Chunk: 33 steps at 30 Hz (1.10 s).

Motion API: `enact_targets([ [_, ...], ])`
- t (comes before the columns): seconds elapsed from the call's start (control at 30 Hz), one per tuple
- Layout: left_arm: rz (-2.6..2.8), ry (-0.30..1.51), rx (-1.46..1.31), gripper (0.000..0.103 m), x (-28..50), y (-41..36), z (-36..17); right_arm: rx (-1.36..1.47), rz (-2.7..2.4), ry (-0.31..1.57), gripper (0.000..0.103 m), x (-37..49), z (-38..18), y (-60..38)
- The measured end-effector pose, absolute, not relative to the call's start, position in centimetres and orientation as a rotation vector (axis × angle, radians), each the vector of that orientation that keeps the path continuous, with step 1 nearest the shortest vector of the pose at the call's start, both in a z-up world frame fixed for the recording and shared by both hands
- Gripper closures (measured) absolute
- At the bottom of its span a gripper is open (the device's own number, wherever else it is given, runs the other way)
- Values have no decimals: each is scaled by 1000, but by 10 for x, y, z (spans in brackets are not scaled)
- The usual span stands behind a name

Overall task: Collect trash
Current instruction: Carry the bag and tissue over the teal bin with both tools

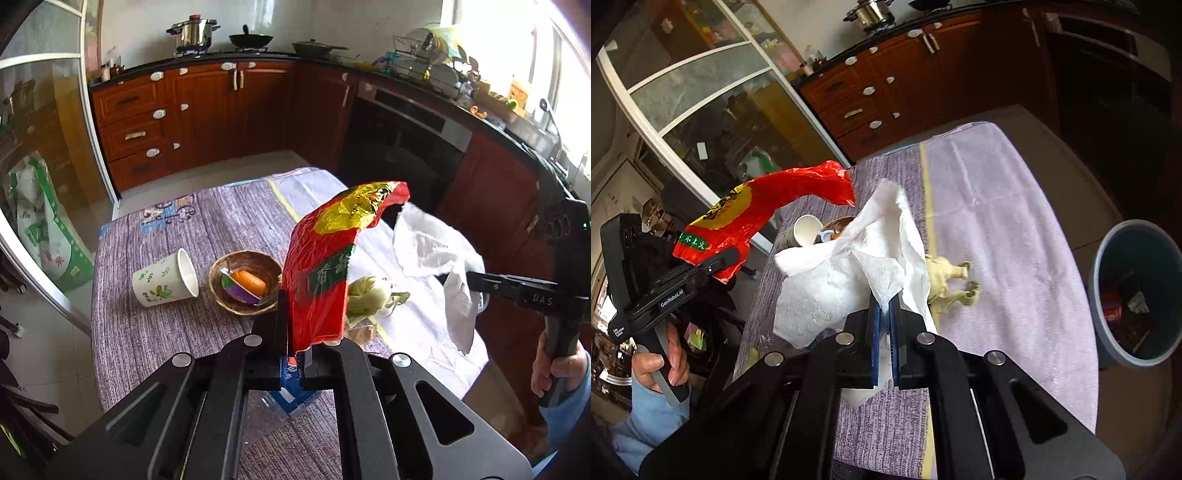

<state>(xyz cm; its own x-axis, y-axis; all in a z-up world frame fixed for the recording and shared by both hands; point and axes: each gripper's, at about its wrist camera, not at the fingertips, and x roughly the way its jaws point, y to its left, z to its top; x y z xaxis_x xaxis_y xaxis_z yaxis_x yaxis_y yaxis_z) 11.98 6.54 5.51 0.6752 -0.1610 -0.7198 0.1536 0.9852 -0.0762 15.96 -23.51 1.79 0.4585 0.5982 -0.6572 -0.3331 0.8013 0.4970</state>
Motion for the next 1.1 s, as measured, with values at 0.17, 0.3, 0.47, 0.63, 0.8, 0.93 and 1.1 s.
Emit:
enact_targets([
  [0.17, -247, 805, 24, 99, 123, 27, 60, 374, 511, 863, 98, 151, 32, -283],
  [0.3, -322, 825, 65, 99, 133, -14, 54, 412, 442, 810, 98, 144, 42, -325],
  [0.47, -415, 888, 117, 99, 159, -78, 38, 477, 329, 759, 98, 135, 43, -395],
  [0.63, -485, 945, 196, 99, 186, -147, 21, 542, 236, 753, 98, 134, 21, -452],
  [0.8, -532, 1006, 296, 99, 211, -215, -4, 636, 184, 786, 98, 143, -17, -494],
  [0.93, -562, 1065, 361, 99, 225, -260, -34, 680, 164, 838, 98, 156, -44, -511],
  [1.1, -578, 1142, 380, 99, 244, -295, -66, 693, 130, 878, 98, 169, -69, -524],
])
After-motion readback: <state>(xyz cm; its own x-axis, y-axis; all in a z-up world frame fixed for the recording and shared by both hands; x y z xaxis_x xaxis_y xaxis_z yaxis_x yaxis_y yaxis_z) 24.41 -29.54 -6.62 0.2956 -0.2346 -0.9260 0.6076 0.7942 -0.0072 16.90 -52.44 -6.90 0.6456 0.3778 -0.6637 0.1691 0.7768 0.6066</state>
